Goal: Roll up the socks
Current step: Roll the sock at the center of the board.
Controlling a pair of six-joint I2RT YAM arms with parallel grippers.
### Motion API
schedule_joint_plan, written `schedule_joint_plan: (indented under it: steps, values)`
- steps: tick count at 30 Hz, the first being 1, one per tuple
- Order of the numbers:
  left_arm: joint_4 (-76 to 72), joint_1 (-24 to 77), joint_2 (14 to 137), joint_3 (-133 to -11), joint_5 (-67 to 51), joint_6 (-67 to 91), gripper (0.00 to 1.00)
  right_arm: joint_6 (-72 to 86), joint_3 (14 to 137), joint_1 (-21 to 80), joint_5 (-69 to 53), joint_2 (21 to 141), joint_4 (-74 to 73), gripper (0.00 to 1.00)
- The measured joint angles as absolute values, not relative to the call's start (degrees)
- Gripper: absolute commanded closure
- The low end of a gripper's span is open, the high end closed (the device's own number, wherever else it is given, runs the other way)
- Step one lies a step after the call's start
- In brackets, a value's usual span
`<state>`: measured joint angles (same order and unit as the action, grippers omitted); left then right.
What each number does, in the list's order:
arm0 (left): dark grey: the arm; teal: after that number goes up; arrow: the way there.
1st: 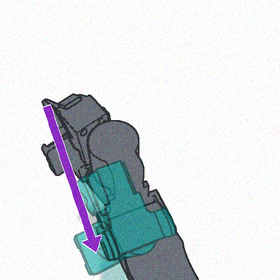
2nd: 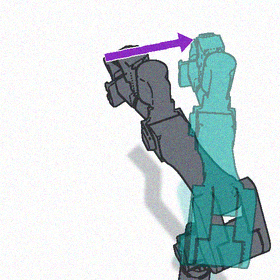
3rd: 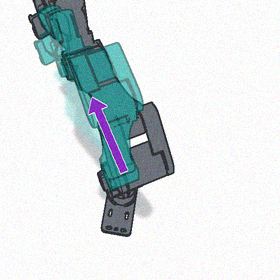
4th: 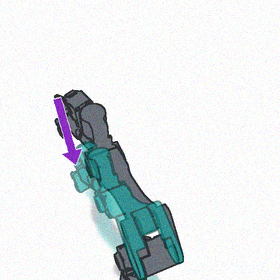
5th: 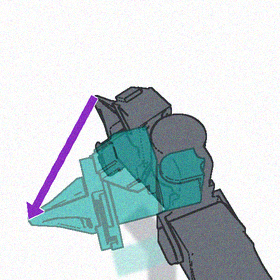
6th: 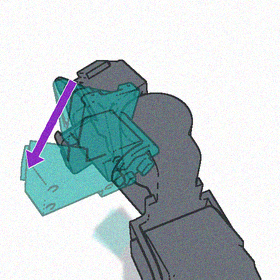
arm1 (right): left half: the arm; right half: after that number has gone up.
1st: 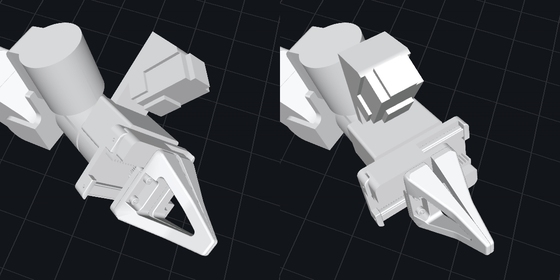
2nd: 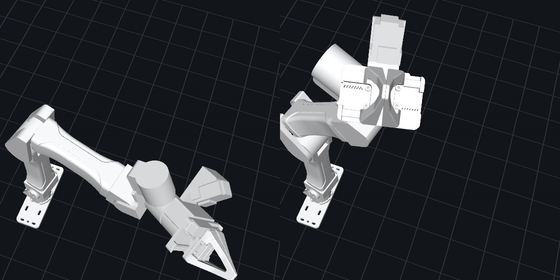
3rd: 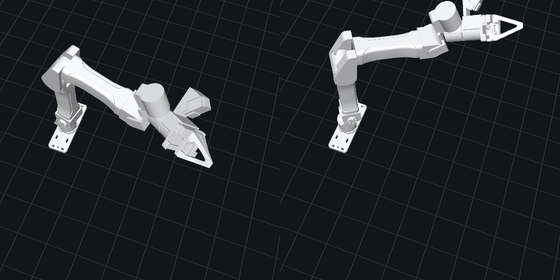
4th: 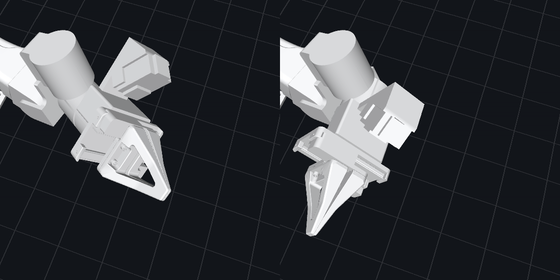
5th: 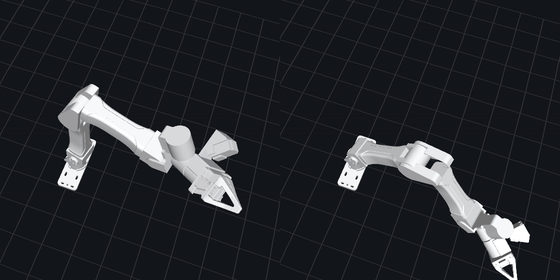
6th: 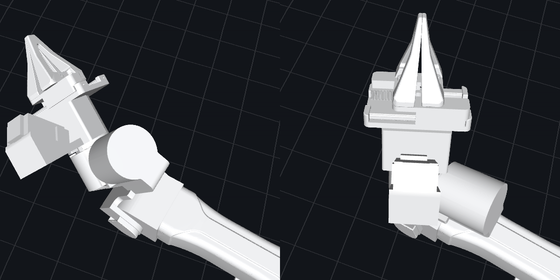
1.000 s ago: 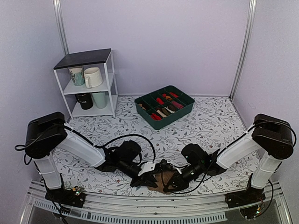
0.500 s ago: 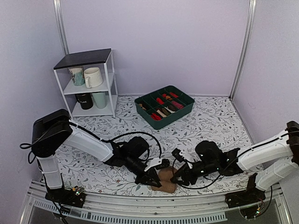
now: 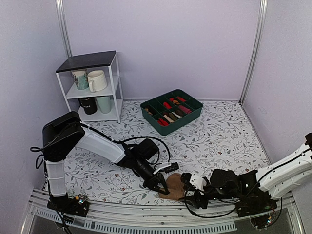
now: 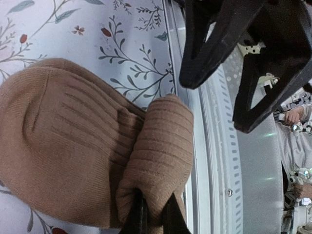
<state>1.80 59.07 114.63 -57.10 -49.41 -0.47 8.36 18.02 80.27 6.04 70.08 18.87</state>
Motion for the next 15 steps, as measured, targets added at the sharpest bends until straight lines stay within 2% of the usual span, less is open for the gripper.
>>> schedule_joint_plan:
  steps: [15]
  values:
    - [2.9,58.8,115.1,-57.8,-50.2,-0.4,1.0,5.2,26.8,86.4,15.3,83.9,16.7,0.44]
